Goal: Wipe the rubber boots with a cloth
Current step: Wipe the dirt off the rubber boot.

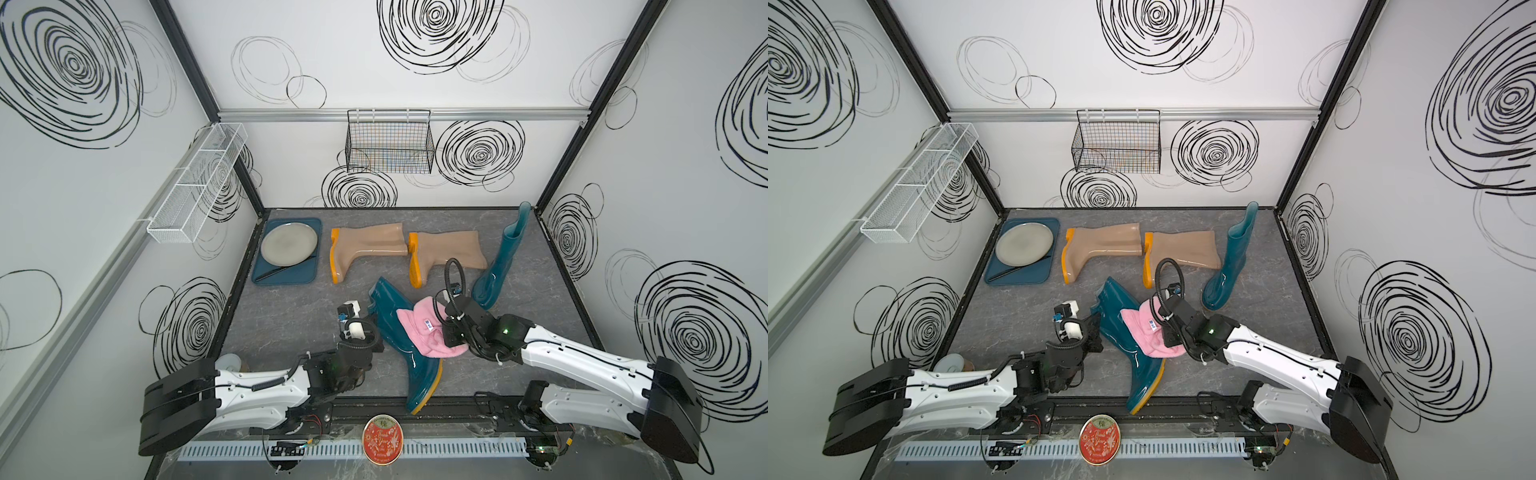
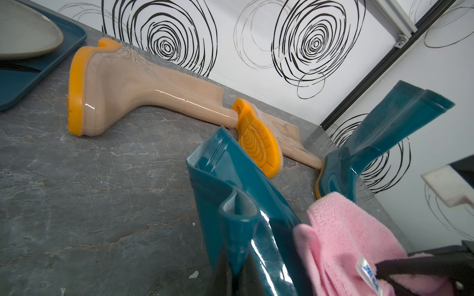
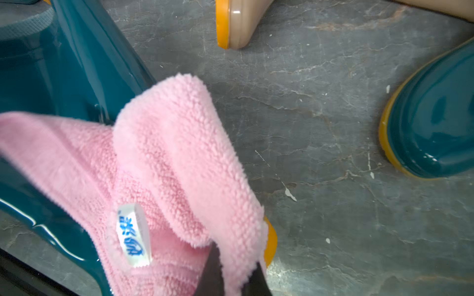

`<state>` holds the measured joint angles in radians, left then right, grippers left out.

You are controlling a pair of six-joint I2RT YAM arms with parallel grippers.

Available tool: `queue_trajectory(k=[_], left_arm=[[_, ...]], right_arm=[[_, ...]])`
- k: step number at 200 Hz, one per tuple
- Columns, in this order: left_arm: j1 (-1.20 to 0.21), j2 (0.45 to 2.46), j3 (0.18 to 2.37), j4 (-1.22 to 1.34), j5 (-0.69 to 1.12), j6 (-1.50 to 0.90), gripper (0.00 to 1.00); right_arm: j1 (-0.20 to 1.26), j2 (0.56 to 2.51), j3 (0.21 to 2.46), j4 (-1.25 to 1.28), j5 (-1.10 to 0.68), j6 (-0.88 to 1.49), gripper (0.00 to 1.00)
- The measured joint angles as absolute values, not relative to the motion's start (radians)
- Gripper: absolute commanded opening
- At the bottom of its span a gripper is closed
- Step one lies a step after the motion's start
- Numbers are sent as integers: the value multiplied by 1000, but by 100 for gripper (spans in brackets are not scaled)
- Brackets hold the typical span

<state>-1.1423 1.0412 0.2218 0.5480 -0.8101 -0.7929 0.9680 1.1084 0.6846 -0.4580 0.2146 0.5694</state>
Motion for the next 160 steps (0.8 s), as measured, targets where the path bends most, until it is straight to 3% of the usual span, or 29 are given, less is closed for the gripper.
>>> queue_trajectory(k=[49,73,98,138,160], left_arm=[[-1142,1041,221,548,-810,-796,0],[-1141,1042,221,549,-808,-796,0],[-1137,1049,221,550,-801,-796,0],[-1136,1048,221,550,-797,-799,0],[-1136,1041,216,550,-797,-808,0]], right_arm=[[1310,1130,677,-378,182,562,0],[1359,1175,682,-354,151,560,0],[1281,1203,691,-356,136,561,0],[923,1180,691,-402,135,568,0],[826,1161,691,-436,154,563,0]])
